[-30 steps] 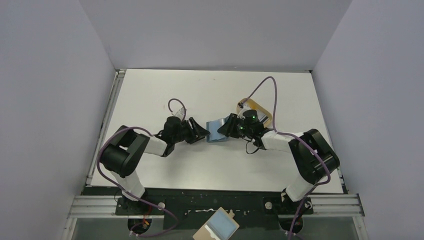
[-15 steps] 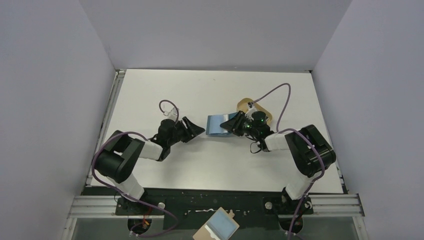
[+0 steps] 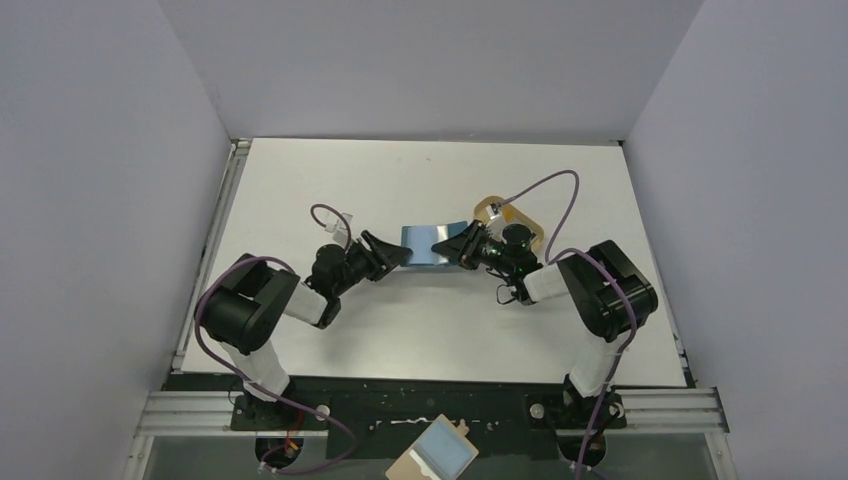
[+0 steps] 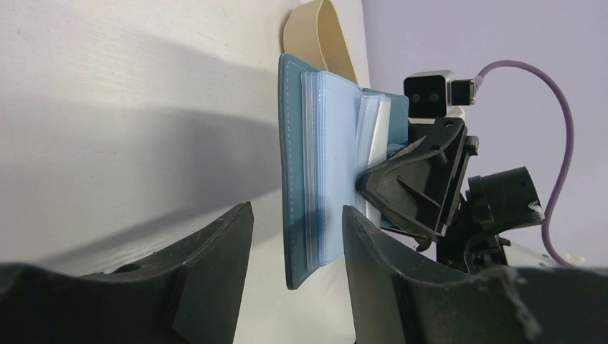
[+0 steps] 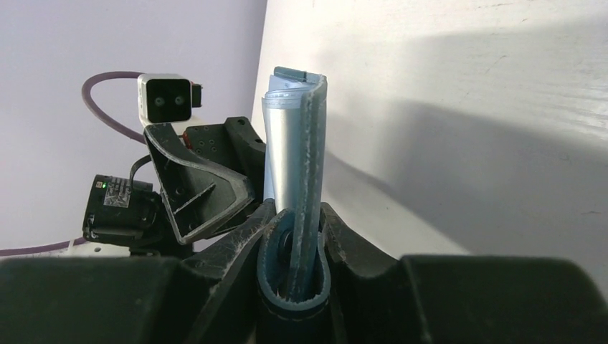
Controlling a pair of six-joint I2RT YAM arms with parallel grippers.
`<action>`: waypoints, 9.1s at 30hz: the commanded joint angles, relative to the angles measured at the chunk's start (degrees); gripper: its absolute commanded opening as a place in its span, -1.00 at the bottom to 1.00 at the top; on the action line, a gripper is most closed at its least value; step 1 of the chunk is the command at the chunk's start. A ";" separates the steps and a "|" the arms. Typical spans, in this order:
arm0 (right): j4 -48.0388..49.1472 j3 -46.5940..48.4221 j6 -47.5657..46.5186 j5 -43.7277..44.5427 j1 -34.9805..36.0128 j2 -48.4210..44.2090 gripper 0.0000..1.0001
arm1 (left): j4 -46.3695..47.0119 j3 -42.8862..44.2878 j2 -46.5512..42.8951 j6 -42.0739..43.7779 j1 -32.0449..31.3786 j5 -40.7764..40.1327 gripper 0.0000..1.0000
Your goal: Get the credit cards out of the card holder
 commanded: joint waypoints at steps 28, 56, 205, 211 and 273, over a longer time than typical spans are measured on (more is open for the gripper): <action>2.93 2.42 -1.11 -2.38 0.56 0.81 -0.33 | 6.31 -3.18 -7.50 0.12 1.64 -4.49 -1.00; -60.64 23.01 -33.80 41.32 17.49 -9.52 0.95 | -24.50 -3.22 -12.89 13.34 -0.90 -9.27 -1.00; 10.11 -13.08 -0.78 7.67 6.70 2.70 -1.00 | -34.74 3.13 -0.09 13.79 -4.17 -8.82 -1.00; -18.99 -10.42 -12.51 2.97 2.38 -13.68 -1.00 | -34.97 3.69 -0.20 14.32 -4.09 -7.95 -1.00; -57.40 14.02 -25.61 -3.61 -30.29 -9.62 -0.48 | -36.86 5.88 -0.55 15.80 -4.00 -5.55 -1.00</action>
